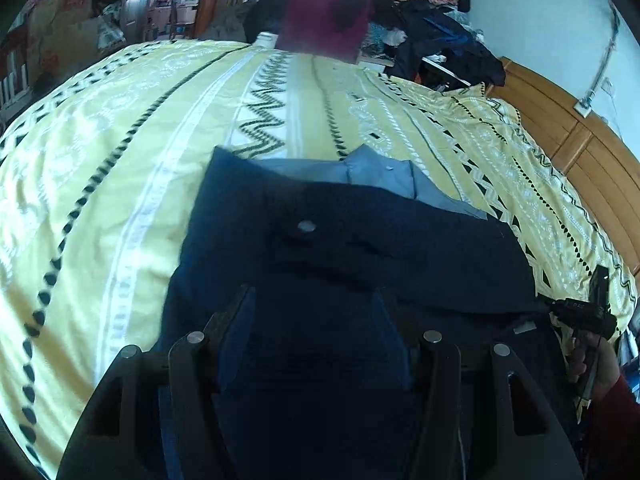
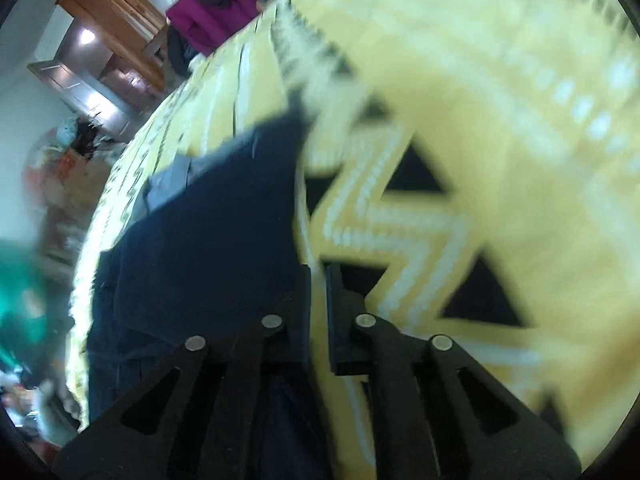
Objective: Fold small clothes
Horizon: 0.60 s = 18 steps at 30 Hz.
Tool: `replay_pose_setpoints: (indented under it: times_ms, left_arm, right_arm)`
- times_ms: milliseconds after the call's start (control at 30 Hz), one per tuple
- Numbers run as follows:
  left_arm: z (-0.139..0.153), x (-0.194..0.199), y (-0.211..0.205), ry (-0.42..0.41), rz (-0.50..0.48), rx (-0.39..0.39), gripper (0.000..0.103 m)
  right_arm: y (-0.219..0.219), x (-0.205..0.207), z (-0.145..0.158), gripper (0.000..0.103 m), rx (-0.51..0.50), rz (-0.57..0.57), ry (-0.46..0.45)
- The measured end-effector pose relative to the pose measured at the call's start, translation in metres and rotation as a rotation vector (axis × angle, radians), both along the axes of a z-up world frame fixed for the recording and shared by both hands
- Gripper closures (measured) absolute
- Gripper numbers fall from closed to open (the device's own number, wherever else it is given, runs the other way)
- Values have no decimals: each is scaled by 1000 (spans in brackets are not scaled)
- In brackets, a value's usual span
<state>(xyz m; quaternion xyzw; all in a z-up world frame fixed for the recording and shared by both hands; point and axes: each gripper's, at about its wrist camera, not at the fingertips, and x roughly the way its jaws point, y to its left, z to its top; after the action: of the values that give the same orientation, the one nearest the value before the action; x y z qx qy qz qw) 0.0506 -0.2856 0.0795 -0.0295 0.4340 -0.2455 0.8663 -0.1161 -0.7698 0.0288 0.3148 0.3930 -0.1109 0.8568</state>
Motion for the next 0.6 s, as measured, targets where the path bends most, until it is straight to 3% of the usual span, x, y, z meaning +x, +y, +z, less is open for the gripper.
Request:
replay_pose_setpoints:
  times_ms: [67,133,233,300,333,367,433,467,500,600]
  left_arm:
    - [1,13,-19,-7,-48,-12,42]
    - [-1,29,-39,-14,-82,-1,42]
    - [-19,60,-67,42,-137,-24,42]
    - [-42,83,-75,111,-128,-4,42]
    - [-57,94,-75,149,-97,28,48]
    - [-68,102,-67,174,-86,7,58]
    - [-66,104,-54,185,-95,-38,67]
    - [-62,101,-47,192,-109,-32,72]
    - [-56,95,-39,186,-130,-19,66]
    - [-50,63,-3,146,-135,156,53]
  right_arm:
    - [5,-3,28,94,-54,-17,-74]
    - [21,14,39,93,-30,56,-110]
    - [51,56,23,91,-6,220,-84]
    - [62,80,-4,76,27,290,-9]
    - [63,86,-23,78,24,300,48]
    - [62,86,-29,83,21,315,40]
    - [58,75,-24,85,-7,331,36]
    - [55,66,-19,81,-24,335,52]
    - [52,55,-17,74,-29,343,56]
    - [46,16,-11,74,-1,358,65]
